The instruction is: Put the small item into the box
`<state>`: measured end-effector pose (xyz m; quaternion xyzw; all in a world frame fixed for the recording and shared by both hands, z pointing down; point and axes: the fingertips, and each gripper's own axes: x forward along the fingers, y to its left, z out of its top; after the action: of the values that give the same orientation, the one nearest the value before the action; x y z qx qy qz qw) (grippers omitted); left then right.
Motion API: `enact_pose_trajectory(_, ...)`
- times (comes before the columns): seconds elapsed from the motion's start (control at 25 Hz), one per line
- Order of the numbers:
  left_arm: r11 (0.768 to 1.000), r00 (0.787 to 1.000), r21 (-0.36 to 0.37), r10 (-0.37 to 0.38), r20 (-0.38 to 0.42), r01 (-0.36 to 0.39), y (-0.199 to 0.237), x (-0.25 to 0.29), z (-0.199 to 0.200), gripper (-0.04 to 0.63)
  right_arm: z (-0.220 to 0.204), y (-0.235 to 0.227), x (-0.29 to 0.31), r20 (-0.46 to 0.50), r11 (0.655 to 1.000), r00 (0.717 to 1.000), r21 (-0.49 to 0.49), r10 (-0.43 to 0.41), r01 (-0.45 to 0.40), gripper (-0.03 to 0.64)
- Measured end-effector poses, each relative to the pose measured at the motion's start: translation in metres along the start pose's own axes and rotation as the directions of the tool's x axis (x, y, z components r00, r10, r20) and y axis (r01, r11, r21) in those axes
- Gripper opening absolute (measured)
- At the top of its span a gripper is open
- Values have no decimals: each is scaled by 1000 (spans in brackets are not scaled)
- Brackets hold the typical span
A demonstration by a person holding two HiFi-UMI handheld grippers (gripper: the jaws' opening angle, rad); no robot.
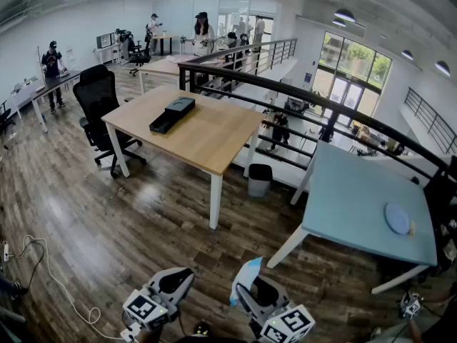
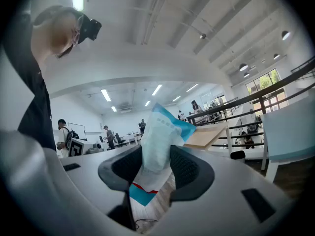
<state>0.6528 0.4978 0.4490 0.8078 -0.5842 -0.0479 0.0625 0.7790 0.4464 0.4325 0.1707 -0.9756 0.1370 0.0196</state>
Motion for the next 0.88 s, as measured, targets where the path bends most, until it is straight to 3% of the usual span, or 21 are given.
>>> enact_pose_trajectory(0.56,999,999,-9,48,19,-48,64,-45,4,23,3,38,79,-18,999,999,26,28,-27,184)
enact_pose_trajectory(0.88,996,996,-42,84,20,-83,71,-57,3,23,-2,47,93,-49,997,997,29,67,-66,184)
